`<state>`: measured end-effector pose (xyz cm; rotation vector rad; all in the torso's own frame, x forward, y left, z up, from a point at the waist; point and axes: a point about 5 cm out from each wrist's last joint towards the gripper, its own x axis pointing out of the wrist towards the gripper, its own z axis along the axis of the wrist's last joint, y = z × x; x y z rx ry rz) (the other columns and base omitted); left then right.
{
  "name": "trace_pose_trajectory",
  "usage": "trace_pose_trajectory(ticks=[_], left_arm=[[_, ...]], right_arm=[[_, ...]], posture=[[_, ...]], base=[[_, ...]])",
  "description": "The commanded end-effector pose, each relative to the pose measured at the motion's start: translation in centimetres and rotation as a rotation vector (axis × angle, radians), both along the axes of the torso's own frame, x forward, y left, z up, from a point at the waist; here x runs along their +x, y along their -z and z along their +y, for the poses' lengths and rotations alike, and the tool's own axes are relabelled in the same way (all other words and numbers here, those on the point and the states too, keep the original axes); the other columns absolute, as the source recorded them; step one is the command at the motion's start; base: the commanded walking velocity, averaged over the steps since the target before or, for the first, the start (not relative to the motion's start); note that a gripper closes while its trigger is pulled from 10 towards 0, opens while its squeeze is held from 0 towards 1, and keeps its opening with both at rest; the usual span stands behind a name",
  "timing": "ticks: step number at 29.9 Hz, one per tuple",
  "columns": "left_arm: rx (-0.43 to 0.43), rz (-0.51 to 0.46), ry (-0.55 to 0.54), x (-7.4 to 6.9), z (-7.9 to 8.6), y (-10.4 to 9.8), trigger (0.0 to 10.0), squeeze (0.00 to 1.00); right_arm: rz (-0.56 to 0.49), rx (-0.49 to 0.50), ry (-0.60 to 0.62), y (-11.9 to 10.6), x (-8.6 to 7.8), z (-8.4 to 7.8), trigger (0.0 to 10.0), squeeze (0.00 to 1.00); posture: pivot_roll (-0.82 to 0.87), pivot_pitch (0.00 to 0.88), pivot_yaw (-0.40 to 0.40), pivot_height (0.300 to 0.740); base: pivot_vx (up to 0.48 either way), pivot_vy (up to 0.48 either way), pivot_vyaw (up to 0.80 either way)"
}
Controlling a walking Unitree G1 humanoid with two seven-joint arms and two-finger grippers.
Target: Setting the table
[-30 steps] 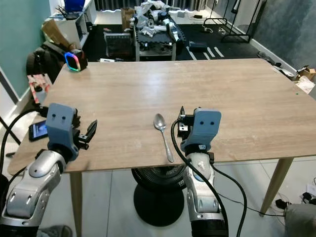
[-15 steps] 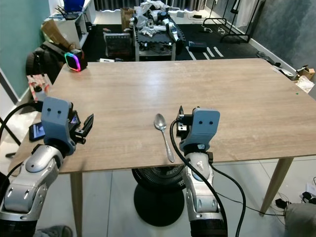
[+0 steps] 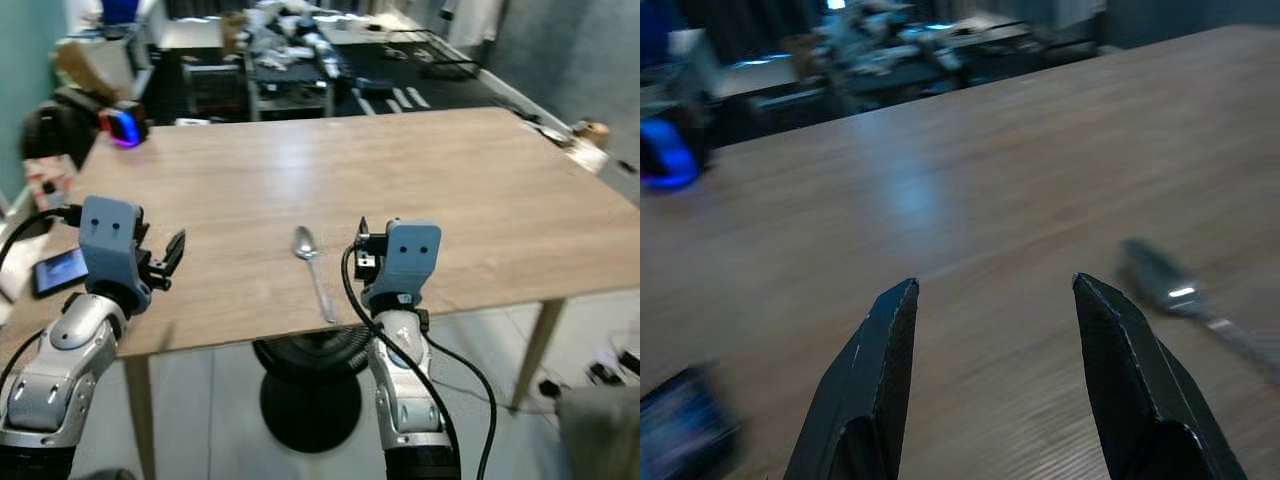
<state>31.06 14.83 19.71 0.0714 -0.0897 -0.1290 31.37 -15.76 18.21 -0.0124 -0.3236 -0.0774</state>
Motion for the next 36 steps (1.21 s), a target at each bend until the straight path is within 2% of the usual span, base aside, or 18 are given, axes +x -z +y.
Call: trace_pose_trajectory(ticks=[1,21,36], left_arm=[[0.003,0.031,-0.015,-0.15,0.31,0.67,10.0,0.00],[0.002,0.037,-0.005,0.02,0.09,0.94,10.0,0.00],[0.010,0.032,-0.001,0.12,0.24,0.84,10.0,0.00]], right_arm=[[0.003,0.002,0.000,0.02,-0.19,-0.08,10.0,0.00],[0.019,0.006,0.000,0.18,-0.24,-0.44,10.0,0.00],[0.023,0.011,-0.005,0.36,-0.28,-0.07,10.0,0.00]], posture=[[0.03,0.000,0.061,0.740],[0.02,0.000,0.058,0.740],[0.02,0.000,0.064,0.740]], base=[[0.000,0.000,-0.78],[0.000,0.000,-0.78],[0.000,0.000,-0.78]])
